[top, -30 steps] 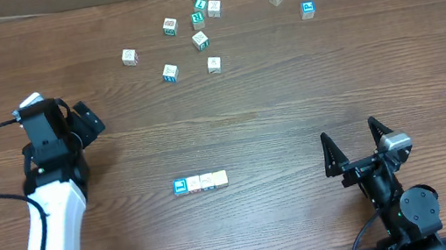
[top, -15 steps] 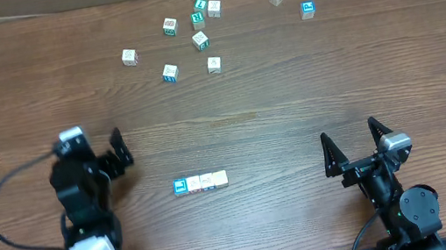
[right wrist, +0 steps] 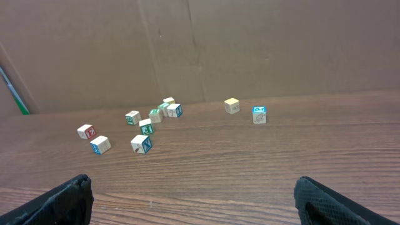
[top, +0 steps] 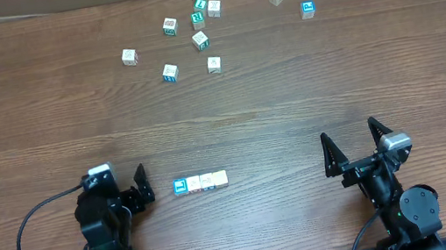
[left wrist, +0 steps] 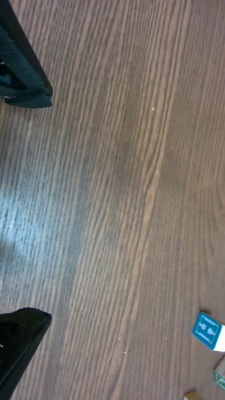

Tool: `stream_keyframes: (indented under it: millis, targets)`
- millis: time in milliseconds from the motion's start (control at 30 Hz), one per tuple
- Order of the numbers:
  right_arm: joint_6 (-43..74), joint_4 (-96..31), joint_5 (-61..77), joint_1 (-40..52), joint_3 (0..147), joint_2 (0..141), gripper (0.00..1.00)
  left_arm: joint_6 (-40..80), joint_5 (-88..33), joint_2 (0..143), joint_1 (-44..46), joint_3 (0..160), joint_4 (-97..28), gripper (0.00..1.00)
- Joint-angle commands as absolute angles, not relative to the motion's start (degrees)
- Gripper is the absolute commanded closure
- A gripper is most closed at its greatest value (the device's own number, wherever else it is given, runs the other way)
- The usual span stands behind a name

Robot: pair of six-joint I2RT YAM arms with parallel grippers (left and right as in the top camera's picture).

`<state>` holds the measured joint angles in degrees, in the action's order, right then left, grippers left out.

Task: Form a horizontal line

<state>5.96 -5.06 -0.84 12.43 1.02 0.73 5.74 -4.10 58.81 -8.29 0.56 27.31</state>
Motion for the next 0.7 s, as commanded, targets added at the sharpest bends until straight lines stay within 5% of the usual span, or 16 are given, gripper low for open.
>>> stream_keyframes:
  millis: [0, 667]
  targets:
    - [5.7, -4.7, -1.0, 12.7, 0.5, 0.2, 0.0, 4.7, -4.6, 57.3, -7.8, 0.3, 27.4, 0.01]
    - [5.7, -4.7, -1.0, 12.7, 0.5, 0.2, 0.0, 6.3, -6.5, 46.7, -7.8, 0.3, 12.4, 0.01]
